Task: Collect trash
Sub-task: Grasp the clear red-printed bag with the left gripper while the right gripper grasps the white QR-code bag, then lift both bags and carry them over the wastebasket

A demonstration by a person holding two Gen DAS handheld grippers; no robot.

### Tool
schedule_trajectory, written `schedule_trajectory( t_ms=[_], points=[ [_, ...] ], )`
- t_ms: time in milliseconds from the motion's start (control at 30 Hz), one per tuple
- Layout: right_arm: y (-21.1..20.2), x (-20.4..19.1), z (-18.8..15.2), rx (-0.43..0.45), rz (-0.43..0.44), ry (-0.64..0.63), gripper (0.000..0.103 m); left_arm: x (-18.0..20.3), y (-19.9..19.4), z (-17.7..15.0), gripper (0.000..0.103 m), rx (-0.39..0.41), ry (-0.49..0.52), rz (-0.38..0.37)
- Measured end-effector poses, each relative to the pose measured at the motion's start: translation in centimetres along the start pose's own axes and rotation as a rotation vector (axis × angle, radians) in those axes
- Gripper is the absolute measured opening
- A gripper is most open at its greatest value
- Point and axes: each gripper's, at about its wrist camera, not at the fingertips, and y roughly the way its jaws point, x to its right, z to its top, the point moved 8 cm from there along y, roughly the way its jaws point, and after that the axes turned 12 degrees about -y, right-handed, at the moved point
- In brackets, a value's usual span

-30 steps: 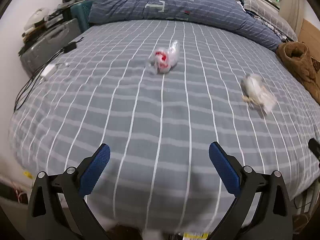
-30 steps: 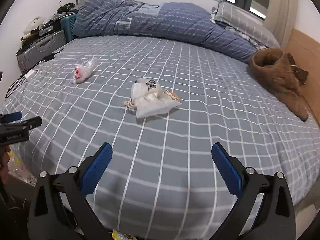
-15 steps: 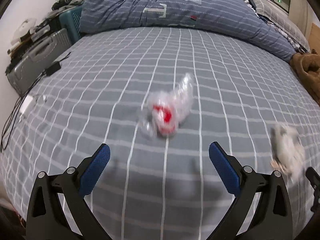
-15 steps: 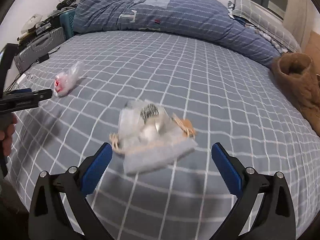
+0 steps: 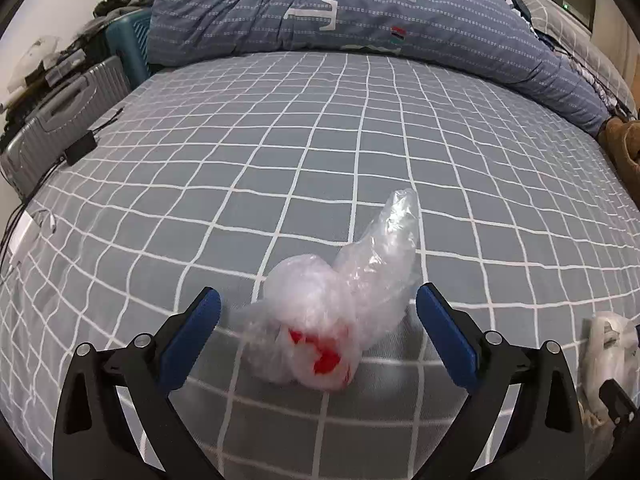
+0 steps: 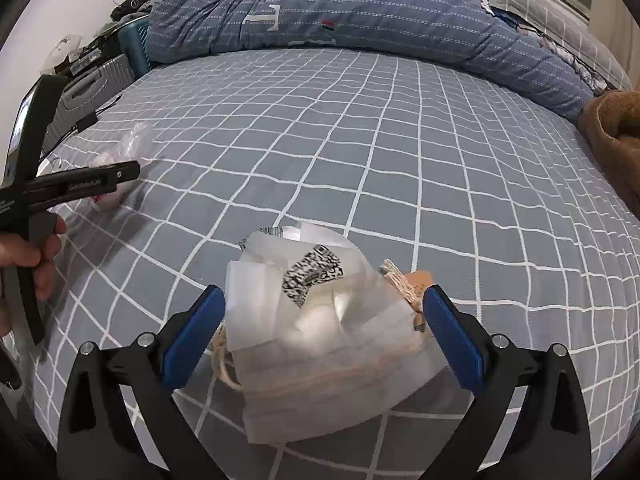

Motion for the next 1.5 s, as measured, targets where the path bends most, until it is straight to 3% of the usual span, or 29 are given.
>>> schedule_trajectory(
  t_ms=[167, 267, 367, 433, 833, 1500],
  points=[
    [0.6, -0.2, -0.5, -0.002, 0.018, 0.019, 0.079, 0.1, 1.0, -0.7, 0.072, -0.026, 0.007, 0.000],
    [0.6, -0.8, -0.6, -0.004, 0.036, 0.010, 0.063, 0.0, 0.9, -1.0, 0.062, -0.028, 0.004, -0.010],
    [0.6, -1.1, -0.7, -0.015, 0.029, 0.008, 0.055, 0.0, 0.6, -1.2, 0.057, -0.034, 0.001, -0.020],
    [0.5, -1.1, -0.7, -0.013, 0.030, 0.014, 0.044, 0.0, 0.4, -1.4, 0.055, -0.037, 0.004, -0.023],
    [-2.3, -1.1, -1.1, 0.008, -0.002, 0.036, 0.039, -0.7, -3.1, -2.9, 0.051, -0.043, 0.013, -0.023],
    [-13.3, -5.1, -3.7, 0.017, -0.011, 0.046, 0.039, -2.4, -16.2, -9.0, 0.051, -0.030, 0.046, -0.039]
  ],
)
